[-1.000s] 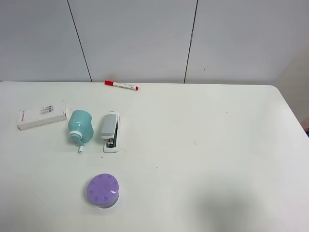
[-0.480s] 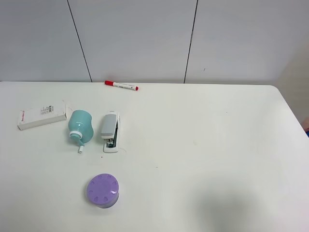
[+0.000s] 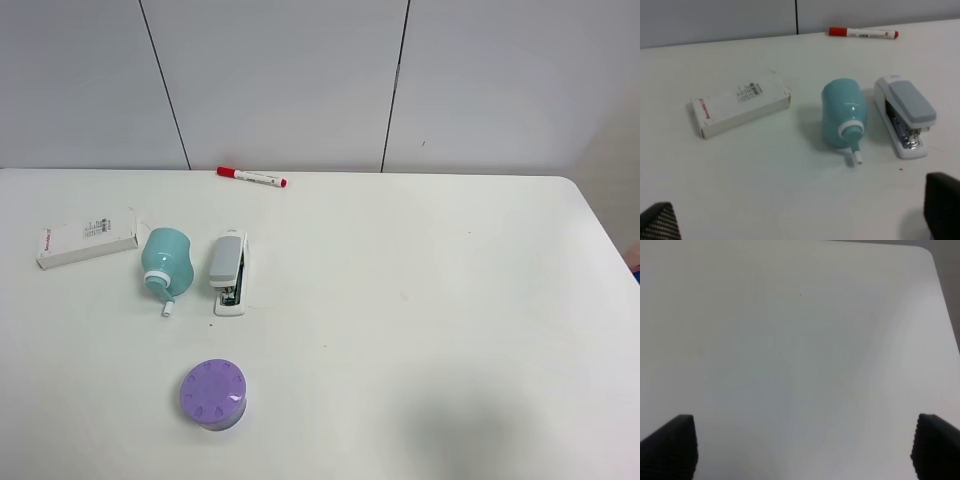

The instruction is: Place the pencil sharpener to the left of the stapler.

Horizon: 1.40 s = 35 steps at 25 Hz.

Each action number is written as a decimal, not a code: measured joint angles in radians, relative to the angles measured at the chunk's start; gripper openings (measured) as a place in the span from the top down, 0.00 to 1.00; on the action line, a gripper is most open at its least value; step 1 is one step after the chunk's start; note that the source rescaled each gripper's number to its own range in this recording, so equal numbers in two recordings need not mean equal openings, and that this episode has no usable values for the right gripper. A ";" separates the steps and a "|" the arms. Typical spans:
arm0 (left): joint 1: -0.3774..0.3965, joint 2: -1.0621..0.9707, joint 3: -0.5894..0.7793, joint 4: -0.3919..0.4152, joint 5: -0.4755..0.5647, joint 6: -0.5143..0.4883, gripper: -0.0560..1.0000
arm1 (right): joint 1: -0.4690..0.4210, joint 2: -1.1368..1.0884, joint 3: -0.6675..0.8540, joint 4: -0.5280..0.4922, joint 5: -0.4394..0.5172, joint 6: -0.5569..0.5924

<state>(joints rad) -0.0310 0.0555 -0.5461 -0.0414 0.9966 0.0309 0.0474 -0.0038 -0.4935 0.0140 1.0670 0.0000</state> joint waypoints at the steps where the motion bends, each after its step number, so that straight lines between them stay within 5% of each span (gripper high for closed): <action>1: 0.000 -0.011 0.006 0.000 0.004 0.000 0.01 | 0.000 0.000 0.000 0.000 0.000 0.000; 35: 0.000 -0.062 0.037 0.001 0.051 0.000 0.01 | 0.000 0.000 0.000 0.000 0.000 0.000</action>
